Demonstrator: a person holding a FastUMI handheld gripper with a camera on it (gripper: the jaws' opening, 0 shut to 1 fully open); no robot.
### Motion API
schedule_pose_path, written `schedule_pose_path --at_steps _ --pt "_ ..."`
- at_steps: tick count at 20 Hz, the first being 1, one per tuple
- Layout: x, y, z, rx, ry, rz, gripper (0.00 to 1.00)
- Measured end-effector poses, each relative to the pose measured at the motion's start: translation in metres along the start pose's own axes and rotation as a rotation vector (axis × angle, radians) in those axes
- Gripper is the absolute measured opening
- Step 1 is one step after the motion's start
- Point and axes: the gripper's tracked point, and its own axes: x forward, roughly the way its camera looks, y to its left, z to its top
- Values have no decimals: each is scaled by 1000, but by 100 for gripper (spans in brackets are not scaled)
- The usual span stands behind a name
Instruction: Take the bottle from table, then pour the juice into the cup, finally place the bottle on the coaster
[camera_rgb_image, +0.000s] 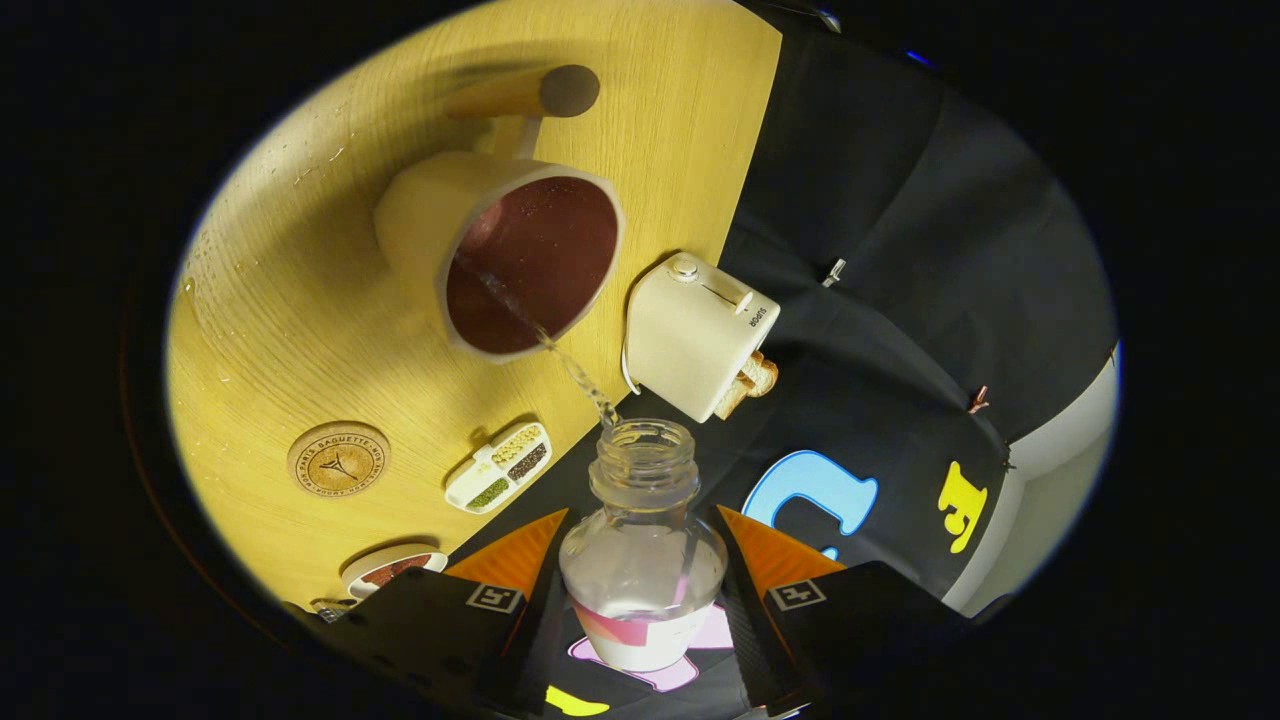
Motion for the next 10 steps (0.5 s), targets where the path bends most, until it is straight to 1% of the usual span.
schedule_pose_path --at_steps 7,10 --pt "2 -3 6 10 1 -1 74" --pt "4 -4 4 33 24 -8 74"
